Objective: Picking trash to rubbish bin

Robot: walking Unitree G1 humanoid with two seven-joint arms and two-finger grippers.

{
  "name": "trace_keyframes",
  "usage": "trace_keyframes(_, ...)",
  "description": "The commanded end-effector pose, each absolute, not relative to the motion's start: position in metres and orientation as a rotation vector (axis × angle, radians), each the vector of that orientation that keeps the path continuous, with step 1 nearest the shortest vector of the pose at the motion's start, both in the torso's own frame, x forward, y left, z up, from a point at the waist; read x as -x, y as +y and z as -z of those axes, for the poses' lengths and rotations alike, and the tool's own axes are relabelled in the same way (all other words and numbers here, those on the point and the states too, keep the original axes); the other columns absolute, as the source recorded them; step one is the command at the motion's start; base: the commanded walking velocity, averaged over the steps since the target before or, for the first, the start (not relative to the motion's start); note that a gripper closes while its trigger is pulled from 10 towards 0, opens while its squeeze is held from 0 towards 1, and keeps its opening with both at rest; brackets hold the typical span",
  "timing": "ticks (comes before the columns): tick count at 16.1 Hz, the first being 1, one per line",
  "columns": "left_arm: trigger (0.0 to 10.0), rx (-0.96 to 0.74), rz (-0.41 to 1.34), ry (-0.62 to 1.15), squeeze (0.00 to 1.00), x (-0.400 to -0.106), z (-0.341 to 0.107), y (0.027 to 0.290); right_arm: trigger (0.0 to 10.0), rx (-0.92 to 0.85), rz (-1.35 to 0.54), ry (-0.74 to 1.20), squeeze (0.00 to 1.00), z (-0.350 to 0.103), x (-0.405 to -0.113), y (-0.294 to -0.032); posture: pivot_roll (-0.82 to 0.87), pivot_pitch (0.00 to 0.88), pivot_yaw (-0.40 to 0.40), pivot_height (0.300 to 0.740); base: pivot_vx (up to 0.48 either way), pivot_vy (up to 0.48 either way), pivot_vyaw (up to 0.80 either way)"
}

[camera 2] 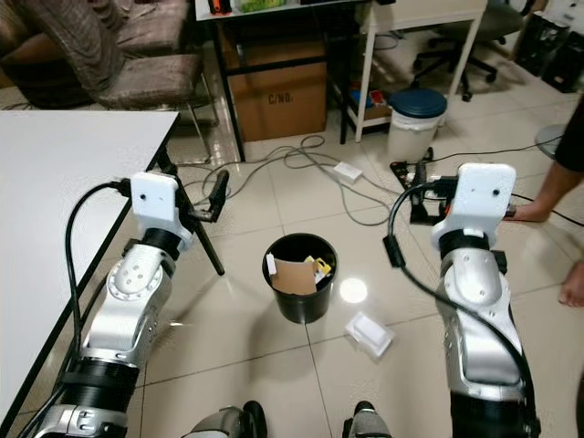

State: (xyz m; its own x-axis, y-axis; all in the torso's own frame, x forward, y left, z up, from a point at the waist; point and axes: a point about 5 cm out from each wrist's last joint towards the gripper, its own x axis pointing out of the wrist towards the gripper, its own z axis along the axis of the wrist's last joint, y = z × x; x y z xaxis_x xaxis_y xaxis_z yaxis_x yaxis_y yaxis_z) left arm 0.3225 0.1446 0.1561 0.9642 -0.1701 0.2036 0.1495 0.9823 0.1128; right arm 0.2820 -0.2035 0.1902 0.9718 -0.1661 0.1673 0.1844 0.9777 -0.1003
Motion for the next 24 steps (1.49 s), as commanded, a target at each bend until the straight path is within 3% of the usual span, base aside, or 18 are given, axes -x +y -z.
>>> trace_keyframes(1,10.0,-0.104,0.145,-0.221,0.0,-0.323,-0.16,0.149,10.0,0.121,0.179,-0.158,0.0,-0.192,-0.277,-0.2,-0.14,0.097,0.079,0.74,0.0,0.0,0.0)
trace_keyframes(12,10.0,-0.077,0.191,-0.212,0.0,-0.319,-0.159,0.138,10.0,0.098,0.167,-0.107,0.0,-0.183,-0.272,-0.191,-0.14,0.098,0.073,0.74,0.057,0.0,0.04)
trace_keyframes(24,10.0,-0.077,0.229,-0.195,0.0,-0.319,-0.156,0.128,10.0,0.12,0.146,-0.086,0.0,-0.179,-0.271,-0.188,-0.15,0.102,0.077,0.74,0.0,0.0,0.79)
